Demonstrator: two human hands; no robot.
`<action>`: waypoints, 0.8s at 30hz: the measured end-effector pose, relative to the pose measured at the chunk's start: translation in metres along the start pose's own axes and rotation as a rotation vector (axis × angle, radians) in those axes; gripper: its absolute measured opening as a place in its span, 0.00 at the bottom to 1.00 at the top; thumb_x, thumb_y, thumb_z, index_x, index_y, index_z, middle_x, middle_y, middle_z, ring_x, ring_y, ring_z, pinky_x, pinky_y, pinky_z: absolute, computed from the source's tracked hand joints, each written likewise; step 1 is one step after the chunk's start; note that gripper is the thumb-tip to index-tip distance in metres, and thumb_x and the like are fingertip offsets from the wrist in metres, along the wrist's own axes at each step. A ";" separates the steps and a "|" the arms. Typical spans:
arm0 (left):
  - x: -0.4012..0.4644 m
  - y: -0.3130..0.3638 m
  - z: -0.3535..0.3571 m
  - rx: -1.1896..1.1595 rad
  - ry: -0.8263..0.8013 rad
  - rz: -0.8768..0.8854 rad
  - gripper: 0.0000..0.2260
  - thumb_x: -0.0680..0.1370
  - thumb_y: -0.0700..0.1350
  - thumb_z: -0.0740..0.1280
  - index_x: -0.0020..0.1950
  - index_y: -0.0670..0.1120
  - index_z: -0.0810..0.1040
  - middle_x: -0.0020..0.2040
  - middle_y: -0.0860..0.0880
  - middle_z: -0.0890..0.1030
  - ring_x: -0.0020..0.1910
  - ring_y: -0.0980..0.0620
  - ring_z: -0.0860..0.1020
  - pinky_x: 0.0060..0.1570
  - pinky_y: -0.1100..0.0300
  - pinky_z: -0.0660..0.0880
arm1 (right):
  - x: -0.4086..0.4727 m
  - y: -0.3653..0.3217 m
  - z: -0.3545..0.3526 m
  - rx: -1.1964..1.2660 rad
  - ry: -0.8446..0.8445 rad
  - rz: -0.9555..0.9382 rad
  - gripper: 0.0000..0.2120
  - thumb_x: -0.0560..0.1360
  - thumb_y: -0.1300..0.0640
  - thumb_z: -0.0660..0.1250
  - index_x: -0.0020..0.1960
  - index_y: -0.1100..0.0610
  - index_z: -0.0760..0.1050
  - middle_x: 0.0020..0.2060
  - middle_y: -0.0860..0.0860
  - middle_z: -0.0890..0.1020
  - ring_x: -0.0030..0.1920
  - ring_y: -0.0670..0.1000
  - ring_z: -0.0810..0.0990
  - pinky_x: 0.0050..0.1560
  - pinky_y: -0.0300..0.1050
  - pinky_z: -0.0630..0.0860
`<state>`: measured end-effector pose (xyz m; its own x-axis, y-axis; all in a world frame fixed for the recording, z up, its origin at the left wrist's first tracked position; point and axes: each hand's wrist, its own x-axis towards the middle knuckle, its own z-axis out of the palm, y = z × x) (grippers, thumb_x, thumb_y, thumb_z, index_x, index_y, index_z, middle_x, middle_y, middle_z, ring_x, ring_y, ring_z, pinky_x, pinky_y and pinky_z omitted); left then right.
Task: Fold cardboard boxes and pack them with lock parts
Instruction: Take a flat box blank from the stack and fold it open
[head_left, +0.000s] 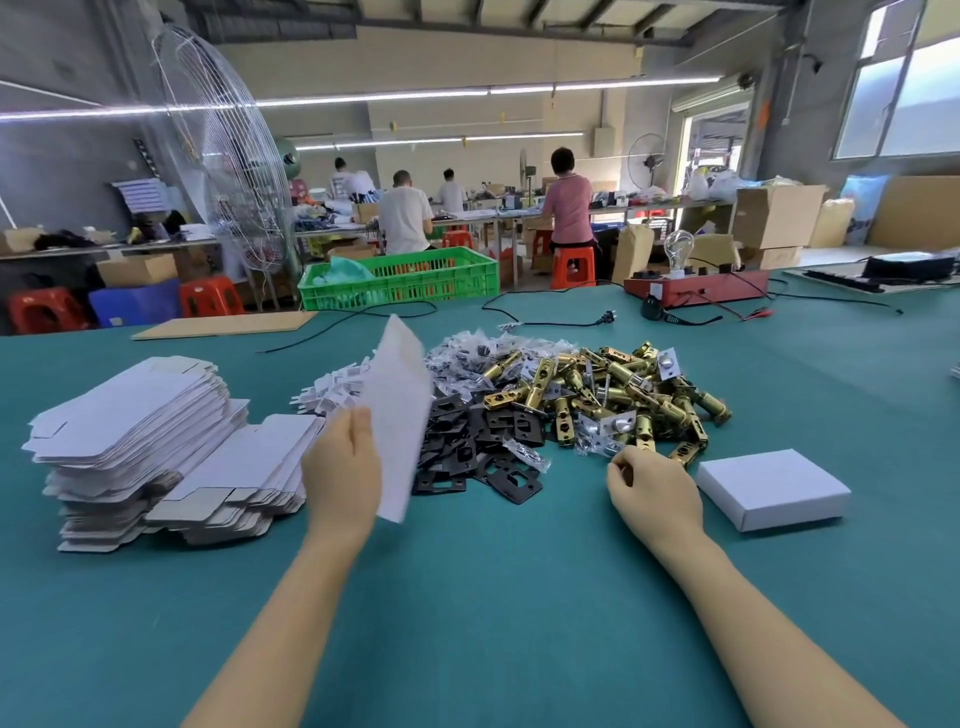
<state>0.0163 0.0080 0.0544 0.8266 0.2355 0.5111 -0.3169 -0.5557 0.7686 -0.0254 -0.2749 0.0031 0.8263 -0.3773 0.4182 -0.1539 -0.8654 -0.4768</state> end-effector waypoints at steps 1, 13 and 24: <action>-0.011 0.005 0.010 -0.211 -0.041 -0.129 0.17 0.84 0.46 0.57 0.34 0.47 0.66 0.31 0.50 0.70 0.32 0.49 0.65 0.33 0.56 0.61 | 0.000 0.000 0.000 0.015 0.011 -0.004 0.09 0.77 0.57 0.61 0.41 0.59 0.75 0.35 0.53 0.78 0.37 0.53 0.75 0.34 0.47 0.70; -0.044 -0.009 0.031 -1.285 -0.268 -0.875 0.11 0.84 0.44 0.57 0.55 0.42 0.78 0.44 0.47 0.86 0.39 0.51 0.85 0.33 0.54 0.82 | -0.011 -0.024 0.003 0.434 0.028 -0.085 0.06 0.77 0.59 0.66 0.42 0.55 0.78 0.34 0.48 0.80 0.35 0.47 0.77 0.35 0.36 0.71; -0.059 -0.004 0.042 -0.793 -0.423 -0.385 0.13 0.75 0.39 0.71 0.60 0.46 0.78 0.53 0.50 0.85 0.51 0.51 0.84 0.49 0.55 0.80 | -0.034 -0.073 0.010 0.932 -0.304 0.069 0.10 0.74 0.64 0.70 0.50 0.51 0.74 0.41 0.51 0.83 0.42 0.52 0.81 0.45 0.47 0.80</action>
<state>-0.0115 -0.0370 0.0052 0.9887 -0.1026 0.1096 -0.0832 0.2335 0.9688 -0.0365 -0.1955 0.0157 0.9559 -0.2030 0.2123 0.1745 -0.1888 -0.9664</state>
